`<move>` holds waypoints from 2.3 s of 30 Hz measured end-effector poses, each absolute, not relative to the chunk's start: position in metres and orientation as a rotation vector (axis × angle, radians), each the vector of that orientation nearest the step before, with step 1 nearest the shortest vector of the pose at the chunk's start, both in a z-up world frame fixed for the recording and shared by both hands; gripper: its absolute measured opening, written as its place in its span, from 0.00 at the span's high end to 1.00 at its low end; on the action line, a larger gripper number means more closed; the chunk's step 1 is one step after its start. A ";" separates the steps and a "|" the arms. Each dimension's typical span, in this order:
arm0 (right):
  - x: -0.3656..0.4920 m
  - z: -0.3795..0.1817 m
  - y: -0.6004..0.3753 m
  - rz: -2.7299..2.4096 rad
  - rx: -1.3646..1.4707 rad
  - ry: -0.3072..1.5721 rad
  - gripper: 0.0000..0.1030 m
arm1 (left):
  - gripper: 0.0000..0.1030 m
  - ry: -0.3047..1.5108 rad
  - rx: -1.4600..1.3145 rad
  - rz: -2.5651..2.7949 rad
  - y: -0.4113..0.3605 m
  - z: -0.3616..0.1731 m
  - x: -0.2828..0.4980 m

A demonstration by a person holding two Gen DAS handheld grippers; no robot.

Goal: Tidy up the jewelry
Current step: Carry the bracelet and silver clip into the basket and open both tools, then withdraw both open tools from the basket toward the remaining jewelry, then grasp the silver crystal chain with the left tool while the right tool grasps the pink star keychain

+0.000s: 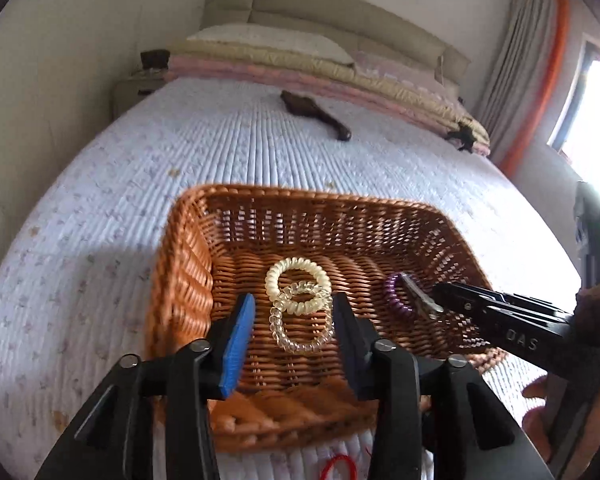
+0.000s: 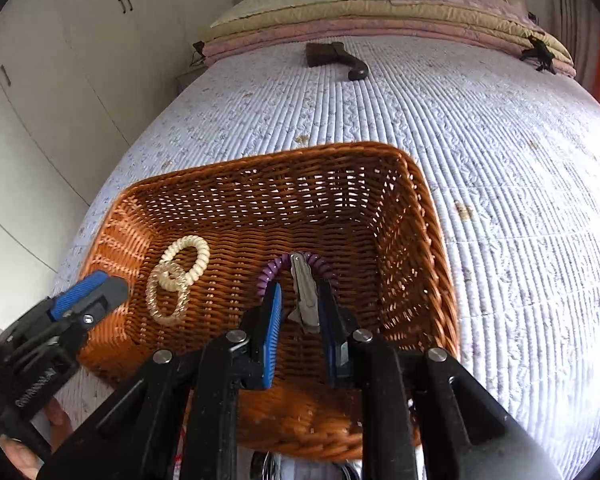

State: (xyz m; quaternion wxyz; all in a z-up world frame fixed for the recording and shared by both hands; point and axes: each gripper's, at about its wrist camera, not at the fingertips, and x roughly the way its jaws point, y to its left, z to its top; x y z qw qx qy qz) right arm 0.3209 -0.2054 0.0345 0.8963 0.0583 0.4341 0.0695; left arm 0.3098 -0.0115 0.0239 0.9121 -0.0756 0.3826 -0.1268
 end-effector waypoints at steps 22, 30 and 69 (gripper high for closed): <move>0.087 0.123 -0.220 0.188 0.110 0.444 0.63 | 0.57 0.369 -0.162 -0.360 0.031 0.145 0.061; 0.059 0.058 -0.213 0.189 0.110 0.466 0.63 | 0.35 0.368 -0.170 -0.291 0.046 0.087 0.026; 0.107 -0.045 -0.184 0.173 0.077 0.812 0.74 | 0.70 0.865 -0.062 -0.221 0.013 -0.051 0.101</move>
